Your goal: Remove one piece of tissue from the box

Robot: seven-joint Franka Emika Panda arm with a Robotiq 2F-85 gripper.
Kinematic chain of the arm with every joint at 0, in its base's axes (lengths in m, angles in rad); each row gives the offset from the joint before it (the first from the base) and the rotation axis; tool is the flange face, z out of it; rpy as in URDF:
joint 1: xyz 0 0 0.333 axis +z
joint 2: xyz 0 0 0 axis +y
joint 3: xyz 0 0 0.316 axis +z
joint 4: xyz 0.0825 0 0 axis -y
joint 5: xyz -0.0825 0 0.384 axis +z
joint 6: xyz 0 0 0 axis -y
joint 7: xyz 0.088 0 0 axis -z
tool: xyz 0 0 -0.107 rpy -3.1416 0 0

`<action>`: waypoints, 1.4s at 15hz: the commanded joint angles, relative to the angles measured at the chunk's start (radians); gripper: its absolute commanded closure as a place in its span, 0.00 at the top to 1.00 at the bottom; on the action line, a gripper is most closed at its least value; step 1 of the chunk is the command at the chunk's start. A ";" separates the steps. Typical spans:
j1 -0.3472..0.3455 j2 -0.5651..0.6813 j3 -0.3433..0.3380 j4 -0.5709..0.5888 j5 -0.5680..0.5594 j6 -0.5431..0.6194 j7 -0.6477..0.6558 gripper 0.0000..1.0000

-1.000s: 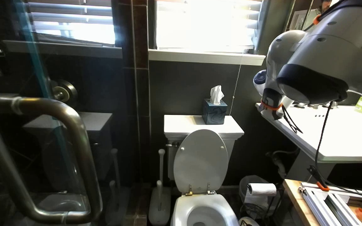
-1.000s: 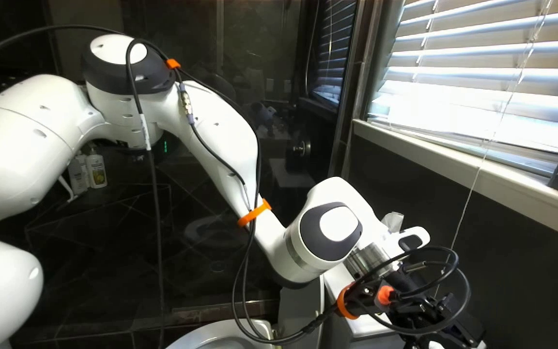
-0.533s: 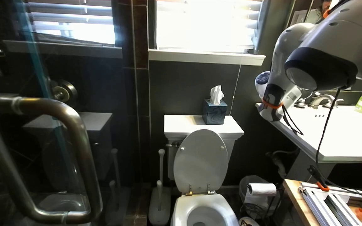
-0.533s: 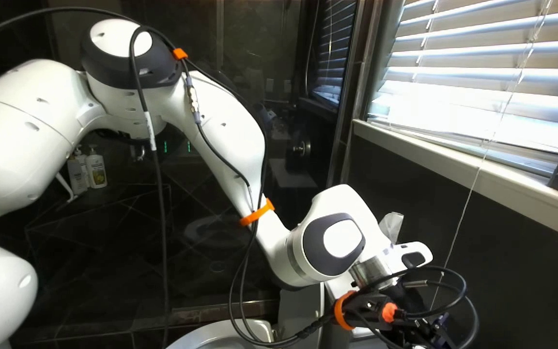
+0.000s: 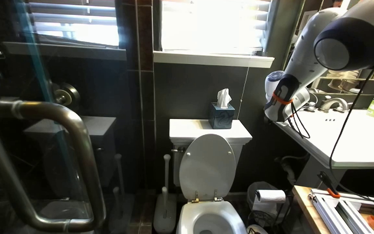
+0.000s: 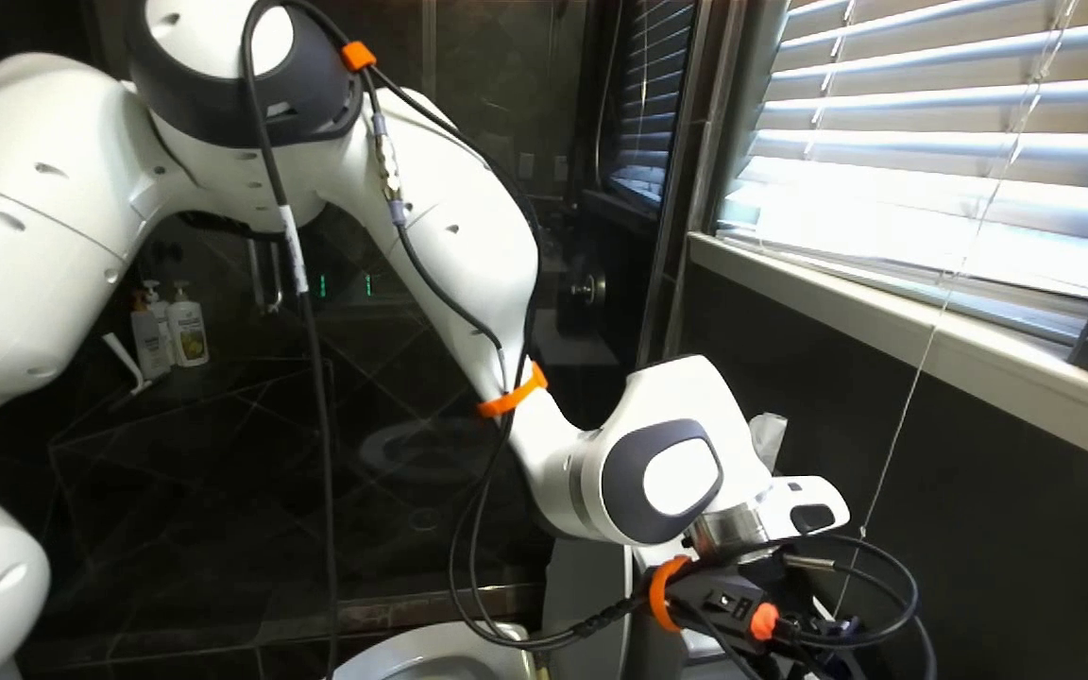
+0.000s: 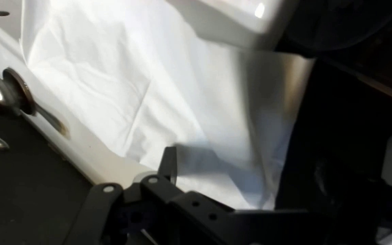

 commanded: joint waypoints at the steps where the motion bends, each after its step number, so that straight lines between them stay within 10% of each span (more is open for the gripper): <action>1: -0.058 -0.146 0.058 -0.010 -0.016 -0.031 -0.067 1.00; 9: -0.016 -0.375 0.032 -0.051 -0.068 -0.144 -0.133 1.00; 17: 0.253 -0.774 -0.100 -0.041 -0.086 -0.544 -0.201 1.00; 21: 0.146 -0.966 0.113 -0.039 -0.122 -0.644 -0.224 1.00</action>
